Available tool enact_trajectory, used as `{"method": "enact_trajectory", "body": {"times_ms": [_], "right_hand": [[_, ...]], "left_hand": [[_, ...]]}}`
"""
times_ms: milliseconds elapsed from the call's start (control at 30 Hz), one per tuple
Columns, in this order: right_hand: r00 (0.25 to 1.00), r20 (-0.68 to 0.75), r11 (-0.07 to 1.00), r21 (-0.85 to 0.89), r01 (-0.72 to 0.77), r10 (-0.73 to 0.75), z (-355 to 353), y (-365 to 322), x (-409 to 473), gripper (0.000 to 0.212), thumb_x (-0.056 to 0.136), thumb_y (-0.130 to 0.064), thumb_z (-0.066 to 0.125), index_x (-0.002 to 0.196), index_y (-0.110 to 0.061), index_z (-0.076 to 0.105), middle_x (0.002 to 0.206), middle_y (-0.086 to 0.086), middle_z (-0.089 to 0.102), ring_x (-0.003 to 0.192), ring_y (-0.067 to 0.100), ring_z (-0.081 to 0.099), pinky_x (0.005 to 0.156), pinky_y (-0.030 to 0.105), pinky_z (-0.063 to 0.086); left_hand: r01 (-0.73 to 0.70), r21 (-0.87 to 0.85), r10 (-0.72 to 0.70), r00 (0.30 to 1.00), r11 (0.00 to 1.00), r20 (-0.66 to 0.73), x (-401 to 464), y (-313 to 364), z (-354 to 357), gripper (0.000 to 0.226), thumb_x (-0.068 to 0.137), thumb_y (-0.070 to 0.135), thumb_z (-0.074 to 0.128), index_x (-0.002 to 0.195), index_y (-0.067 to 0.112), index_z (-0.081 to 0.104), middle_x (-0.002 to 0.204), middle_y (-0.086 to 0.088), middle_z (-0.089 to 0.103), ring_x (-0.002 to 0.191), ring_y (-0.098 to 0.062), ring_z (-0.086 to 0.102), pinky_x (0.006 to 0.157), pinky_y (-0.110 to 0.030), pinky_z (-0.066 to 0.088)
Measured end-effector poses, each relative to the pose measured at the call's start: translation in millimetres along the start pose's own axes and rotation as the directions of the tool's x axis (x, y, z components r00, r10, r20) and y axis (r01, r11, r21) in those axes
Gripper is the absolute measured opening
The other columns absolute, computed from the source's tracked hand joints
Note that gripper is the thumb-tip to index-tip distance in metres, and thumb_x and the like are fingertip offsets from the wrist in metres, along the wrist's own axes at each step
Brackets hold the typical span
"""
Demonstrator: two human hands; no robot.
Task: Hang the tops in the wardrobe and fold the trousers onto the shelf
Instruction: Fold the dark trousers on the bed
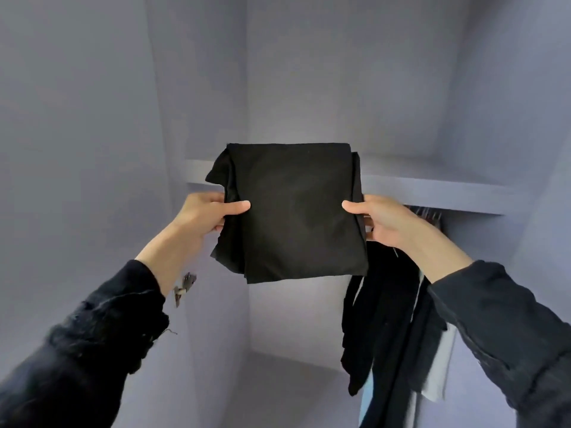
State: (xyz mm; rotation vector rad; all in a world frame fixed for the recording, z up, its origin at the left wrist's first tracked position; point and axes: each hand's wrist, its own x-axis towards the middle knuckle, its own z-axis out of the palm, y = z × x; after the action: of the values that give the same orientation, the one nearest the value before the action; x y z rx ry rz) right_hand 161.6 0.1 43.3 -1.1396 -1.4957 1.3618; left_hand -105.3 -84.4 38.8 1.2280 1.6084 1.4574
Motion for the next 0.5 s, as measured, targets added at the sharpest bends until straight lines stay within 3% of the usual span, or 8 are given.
{"method": "enact_trajectory", "body": {"times_ms": [67,200,500], "right_hand": [[0.996,-0.048,0.997,0.002,0.071,-0.071,-18.5,-25.0,16.8,0.028,0.088,-0.016,0.063,0.116,-0.013,0.062,0.108,0.002,0.066,0.081,0.016,0.061,0.067,0.030,0.048],[0.980,-0.106,0.986,-0.012,0.167,-0.167,-61.2,-71.3,53.6,0.019,0.089,-0.016,0.063,0.108,-0.017,0.064,0.105,-0.001,0.067,0.094,0.018,0.062,0.075,0.034,0.051],[0.947,-0.254,0.981,-0.074,0.182,-0.195,-164.4,-131.8,123.9,0.011,0.089,-0.018,0.062,0.100,-0.019,0.062,0.095,-0.002,0.063,0.085,0.016,0.060,0.067,0.032,0.048]], "left_hand": [[-0.071,0.003,0.071,0.997,0.997,0.012,22.6,30.0,14.0,0.039,0.075,0.025,0.077,0.063,0.012,0.042,0.058,0.001,0.035,0.054,-0.012,0.035,0.053,-0.018,0.034],[-0.164,-0.013,0.164,0.986,0.986,0.026,73.0,81.7,46.3,0.020,0.077,0.022,0.076,0.072,0.011,0.060,0.043,0.015,0.050,0.038,0.000,0.047,0.045,-0.011,0.039],[-0.229,-0.078,0.237,0.966,0.970,0.104,176.8,161.5,154.1,0.024,0.077,0.018,0.077,0.095,0.011,0.064,0.076,0.003,0.059,0.061,-0.008,0.052,0.054,-0.017,0.042]]}}
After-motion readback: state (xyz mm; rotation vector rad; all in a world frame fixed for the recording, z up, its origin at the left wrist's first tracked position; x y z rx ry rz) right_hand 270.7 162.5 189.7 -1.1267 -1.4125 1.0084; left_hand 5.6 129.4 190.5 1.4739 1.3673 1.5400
